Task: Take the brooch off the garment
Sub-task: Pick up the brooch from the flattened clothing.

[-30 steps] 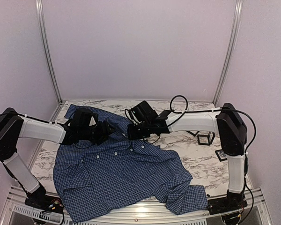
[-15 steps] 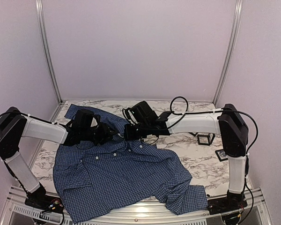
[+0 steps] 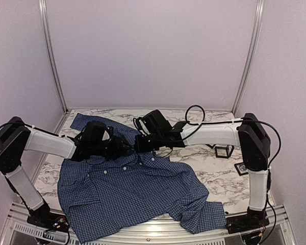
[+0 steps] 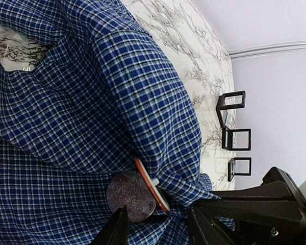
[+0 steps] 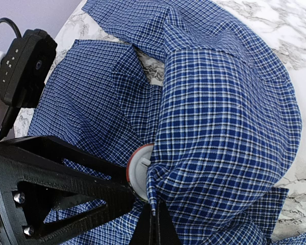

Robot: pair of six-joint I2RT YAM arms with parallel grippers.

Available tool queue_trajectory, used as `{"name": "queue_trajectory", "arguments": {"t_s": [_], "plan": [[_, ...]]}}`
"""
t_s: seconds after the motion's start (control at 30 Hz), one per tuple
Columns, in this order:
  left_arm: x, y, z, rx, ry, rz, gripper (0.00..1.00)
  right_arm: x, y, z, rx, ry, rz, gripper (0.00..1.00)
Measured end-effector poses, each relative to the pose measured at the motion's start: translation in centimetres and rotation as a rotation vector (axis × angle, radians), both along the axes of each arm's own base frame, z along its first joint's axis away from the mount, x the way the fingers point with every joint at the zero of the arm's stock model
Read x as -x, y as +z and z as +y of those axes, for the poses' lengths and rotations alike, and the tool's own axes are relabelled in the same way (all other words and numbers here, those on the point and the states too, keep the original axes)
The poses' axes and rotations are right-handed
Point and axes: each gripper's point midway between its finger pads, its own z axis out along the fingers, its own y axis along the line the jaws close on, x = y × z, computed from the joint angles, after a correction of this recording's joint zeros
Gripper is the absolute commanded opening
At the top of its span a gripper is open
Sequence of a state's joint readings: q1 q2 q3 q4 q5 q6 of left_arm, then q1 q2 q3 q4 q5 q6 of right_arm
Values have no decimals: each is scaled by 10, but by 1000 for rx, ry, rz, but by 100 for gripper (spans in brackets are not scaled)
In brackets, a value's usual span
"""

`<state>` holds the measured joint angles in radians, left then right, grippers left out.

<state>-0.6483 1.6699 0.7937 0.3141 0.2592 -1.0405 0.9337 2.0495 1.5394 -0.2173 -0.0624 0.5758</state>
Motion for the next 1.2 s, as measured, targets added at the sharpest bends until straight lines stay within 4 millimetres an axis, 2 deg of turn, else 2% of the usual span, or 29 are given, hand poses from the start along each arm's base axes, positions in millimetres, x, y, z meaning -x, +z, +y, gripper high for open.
{"name": "queue_trajectory", "arguments": {"t_s": [0.33,0.77,0.87,1.07,1.2], "plan": [[3,-1,-5,-9,2,-5,27,0,0,0,-1,1,1,0],[0,-6,-5,-21,16,-1,23,1,0,1,-3,5,5,0],[0,-6,-5,-21,15,-2,18,1,0,1,-3,5,5,0],[-2,-9,-6,-27,10,-7,0,1,0,1,-4,4,5,0],[-5,-2,-9,-30,-2,-37,0,2,-1,0,-2,2,7,0]]}}
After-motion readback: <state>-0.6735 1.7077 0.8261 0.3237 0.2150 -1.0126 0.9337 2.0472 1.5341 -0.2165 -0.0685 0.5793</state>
